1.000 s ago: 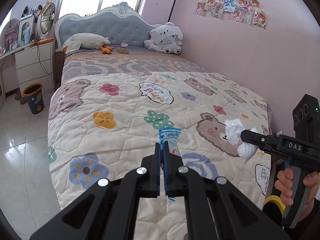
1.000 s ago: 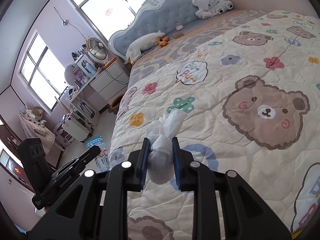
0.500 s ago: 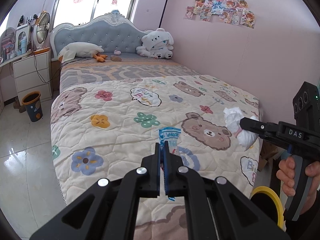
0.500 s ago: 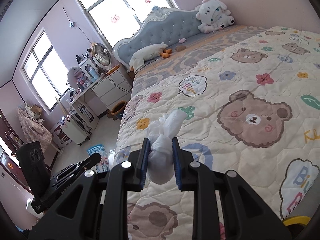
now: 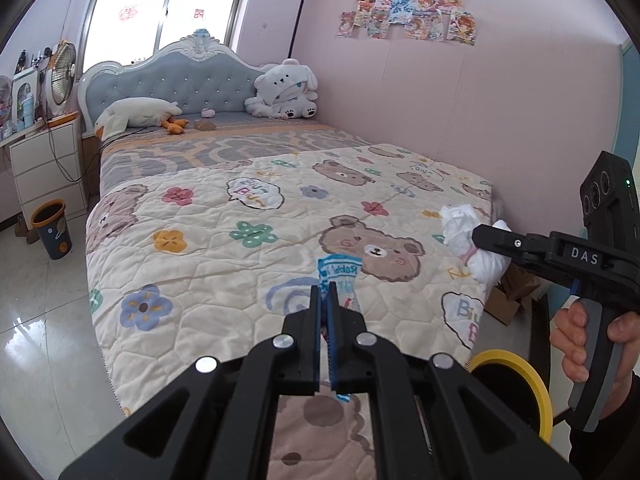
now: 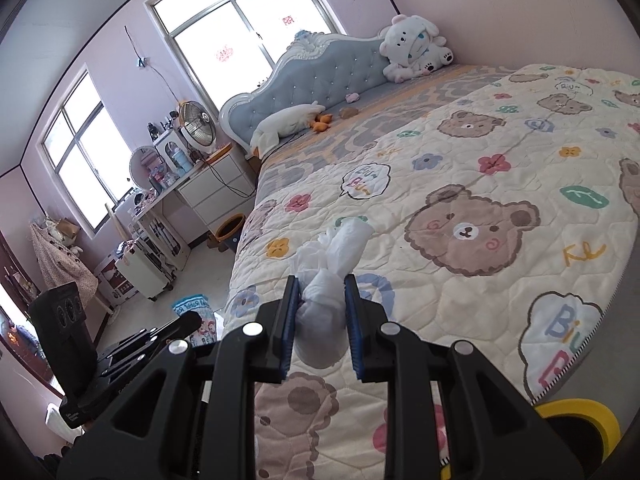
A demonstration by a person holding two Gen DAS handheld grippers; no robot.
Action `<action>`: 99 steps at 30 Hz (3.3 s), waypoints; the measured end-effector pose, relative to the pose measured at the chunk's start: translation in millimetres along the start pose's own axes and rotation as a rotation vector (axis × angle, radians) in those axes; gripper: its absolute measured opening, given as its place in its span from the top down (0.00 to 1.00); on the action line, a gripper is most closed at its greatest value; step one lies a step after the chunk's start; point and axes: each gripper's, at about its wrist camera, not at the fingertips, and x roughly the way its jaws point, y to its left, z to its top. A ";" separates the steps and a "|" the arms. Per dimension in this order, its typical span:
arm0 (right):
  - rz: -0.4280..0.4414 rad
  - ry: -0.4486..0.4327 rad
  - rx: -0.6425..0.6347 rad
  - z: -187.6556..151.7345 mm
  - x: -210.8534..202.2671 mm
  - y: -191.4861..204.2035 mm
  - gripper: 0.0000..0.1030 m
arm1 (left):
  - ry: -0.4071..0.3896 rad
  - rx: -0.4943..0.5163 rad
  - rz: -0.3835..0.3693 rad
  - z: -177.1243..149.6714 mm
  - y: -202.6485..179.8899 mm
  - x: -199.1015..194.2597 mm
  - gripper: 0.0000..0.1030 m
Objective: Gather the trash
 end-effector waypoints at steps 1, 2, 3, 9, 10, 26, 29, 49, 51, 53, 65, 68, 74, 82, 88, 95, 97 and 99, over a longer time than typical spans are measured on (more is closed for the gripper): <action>-0.003 -0.004 0.002 -1.5 -4.2 -1.4 0.79 | 0.004 0.004 -0.006 -1.3 -4.3 -1.1 0.98; -0.006 -0.009 0.003 -3.7 -10.6 -3.3 0.79 | 0.007 0.006 -0.010 -2.6 -7.3 -1.5 0.98; -0.009 -0.013 0.004 -5.4 -14.0 -4.7 0.79 | 0.011 0.010 -0.017 -3.7 -11.4 -2.1 0.98; -0.034 -0.038 0.027 -18.4 -41.9 -18.1 0.79 | 0.023 0.055 -0.054 -12.9 -39.4 -7.6 0.98; -0.040 -0.039 0.033 -21.6 -46.6 -20.6 0.79 | 0.026 0.060 -0.062 -14.3 -43.7 -7.9 0.98; -0.153 -0.100 0.084 -72.9 -133.6 -64.2 0.79 | 0.042 0.209 -0.210 -39.5 -134.0 -21.9 0.98; -0.176 -0.107 0.096 -84.8 -149.3 -74.7 0.79 | 0.047 0.238 -0.238 -43.8 -149.2 -23.8 0.98; -0.293 -0.070 0.217 -144.4 -182.7 -133.0 0.78 | 0.102 0.374 -0.323 -69.5 -215.8 -3.7 0.98; -0.299 -0.051 0.240 -151.2 -179.0 -142.6 0.78 | 0.129 0.375 -0.329 -76.5 -219.3 5.8 0.98; -0.306 -0.026 0.267 -158.0 -173.8 -152.7 0.77 | 0.154 0.381 -0.331 -84.7 -222.2 16.6 0.98; -0.326 0.013 0.350 -180.1 -163.9 -180.7 0.68 | 0.262 0.309 -0.391 -100.3 -217.6 48.9 0.59; -0.334 0.002 0.373 -179.4 -169.3 -183.8 0.58 | 0.256 0.270 -0.403 -95.2 -210.6 47.0 0.50; -0.377 -0.032 0.364 -162.6 -177.3 -182.1 0.58 | 0.217 0.217 -0.369 -78.2 -183.7 36.6 0.47; -0.342 -0.027 0.191 -114.0 -122.0 -134.1 0.58 | 0.095 0.109 -0.172 -49.2 -103.9 23.5 0.47; -0.302 0.007 0.061 -84.7 -38.0 -83.0 0.58 | 0.035 0.037 -0.010 -42.6 -41.9 17.2 0.47; -0.341 -0.034 -0.014 -62.2 16.3 -40.8 0.40 | -0.040 -0.011 0.102 -40.9 2.0 0.8 0.31; -0.347 -0.063 -0.025 -57.4 19.6 -32.0 0.33 | -0.056 -0.036 0.103 -41.0 12.6 -5.0 0.27; -0.367 -0.103 -0.047 -54.2 18.1 -20.8 0.19 | -0.074 -0.048 0.116 -40.2 19.9 -9.8 0.21</action>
